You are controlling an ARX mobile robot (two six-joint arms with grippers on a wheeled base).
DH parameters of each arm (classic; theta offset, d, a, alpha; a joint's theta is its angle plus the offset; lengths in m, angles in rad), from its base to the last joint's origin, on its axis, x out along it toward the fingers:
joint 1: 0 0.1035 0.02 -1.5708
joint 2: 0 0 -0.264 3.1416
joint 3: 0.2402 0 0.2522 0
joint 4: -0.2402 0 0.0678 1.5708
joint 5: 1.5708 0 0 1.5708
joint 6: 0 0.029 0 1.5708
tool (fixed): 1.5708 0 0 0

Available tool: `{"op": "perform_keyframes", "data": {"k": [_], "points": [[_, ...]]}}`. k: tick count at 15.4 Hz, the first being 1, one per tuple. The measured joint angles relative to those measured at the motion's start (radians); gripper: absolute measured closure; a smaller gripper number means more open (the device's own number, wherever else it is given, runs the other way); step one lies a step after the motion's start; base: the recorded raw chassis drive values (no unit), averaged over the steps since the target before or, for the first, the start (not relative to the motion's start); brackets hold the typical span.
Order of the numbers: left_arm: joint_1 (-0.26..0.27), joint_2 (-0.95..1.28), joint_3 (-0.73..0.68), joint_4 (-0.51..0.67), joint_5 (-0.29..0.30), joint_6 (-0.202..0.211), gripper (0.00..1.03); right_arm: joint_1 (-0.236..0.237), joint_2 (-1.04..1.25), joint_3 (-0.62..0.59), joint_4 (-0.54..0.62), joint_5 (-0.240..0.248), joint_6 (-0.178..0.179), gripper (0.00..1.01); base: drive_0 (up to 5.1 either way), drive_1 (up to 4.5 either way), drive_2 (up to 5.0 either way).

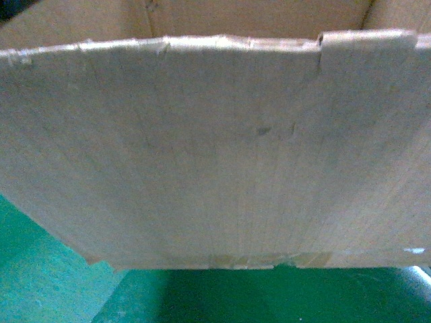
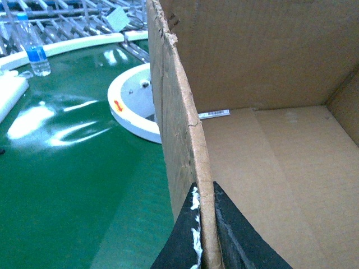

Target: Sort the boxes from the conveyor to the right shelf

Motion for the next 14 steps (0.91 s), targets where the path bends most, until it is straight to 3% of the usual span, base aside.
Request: {"op": "perform_keyframes", "data": {"k": [4,14], "points": [[0.0,0.011,0.026,-0.008,0.007,0.016,1.01,0.0,-0.003,0.016,-0.004,-0.003,-0.019,0.99,0.0,0.0,0.0],[0.0,0.012,0.026,-0.005,0.008,0.016,1.01,-0.005,-0.003,0.016,-0.004,-0.003,-0.023,0.99,0.0,0.0,0.0]]}}
